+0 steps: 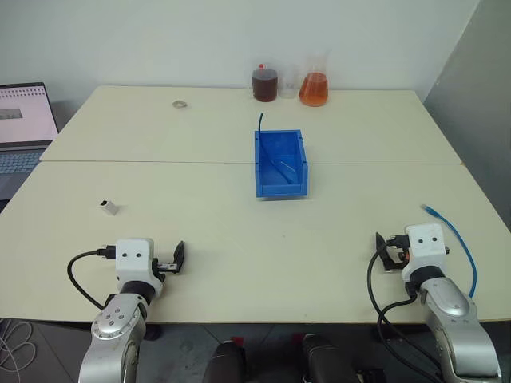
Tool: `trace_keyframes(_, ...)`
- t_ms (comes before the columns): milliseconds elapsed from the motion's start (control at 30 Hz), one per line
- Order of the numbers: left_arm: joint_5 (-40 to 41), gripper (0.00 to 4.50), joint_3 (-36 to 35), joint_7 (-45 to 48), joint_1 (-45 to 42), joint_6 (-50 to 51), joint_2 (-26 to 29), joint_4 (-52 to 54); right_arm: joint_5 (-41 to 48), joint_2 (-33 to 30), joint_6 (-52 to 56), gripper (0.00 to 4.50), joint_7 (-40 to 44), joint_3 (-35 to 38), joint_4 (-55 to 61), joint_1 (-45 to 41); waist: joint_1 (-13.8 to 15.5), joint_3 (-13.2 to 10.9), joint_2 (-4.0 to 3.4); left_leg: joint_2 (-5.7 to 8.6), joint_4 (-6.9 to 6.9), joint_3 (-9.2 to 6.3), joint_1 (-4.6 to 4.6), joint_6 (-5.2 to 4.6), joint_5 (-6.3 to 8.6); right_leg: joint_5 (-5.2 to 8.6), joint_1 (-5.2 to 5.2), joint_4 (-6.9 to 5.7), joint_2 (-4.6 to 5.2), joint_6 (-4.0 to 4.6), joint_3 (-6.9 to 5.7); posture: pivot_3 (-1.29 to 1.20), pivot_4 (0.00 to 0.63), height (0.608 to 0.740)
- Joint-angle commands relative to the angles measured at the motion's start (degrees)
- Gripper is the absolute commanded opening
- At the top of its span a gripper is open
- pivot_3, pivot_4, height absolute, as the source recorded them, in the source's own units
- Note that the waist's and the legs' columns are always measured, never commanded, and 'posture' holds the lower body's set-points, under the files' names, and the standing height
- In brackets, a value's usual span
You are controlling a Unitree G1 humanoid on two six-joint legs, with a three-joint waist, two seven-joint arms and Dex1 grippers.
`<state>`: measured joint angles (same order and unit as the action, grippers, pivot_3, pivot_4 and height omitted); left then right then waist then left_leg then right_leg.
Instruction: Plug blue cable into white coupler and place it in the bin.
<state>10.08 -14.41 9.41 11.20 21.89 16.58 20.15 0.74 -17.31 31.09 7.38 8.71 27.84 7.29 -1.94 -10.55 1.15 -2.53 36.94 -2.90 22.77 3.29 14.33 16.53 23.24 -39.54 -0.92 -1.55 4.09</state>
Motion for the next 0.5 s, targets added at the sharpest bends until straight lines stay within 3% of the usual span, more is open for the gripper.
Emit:
trace_keyframes(33,-0.9,4.50,-0.5,-0.3,-0.3,-1.3,0.3,1.3,-0.7,-0.3,-1.5,4.50,-0.5,1.2,1.3,-0.6,0.0,0.0,0.00,0.00,0.00,0.00,0.00,0.00,0.00,0.00,0.00,0.00,0.00,0.00,0.00,0.00,0.150,0.740)
trace_keyframes(500,-0.2,4.50,-0.9,-0.1,-0.4,-2.5,-0.1,0.8,-0.7,-0.1,-2.1,4.50,-0.4,0.7,0.3,-1.1,0.0,0.0,0.00,0.00,0.00,0.00,0.00,0.00,0.00,0.00,0.00,0.00,0.00,0.00,0.00,0.00,0.150,0.740)
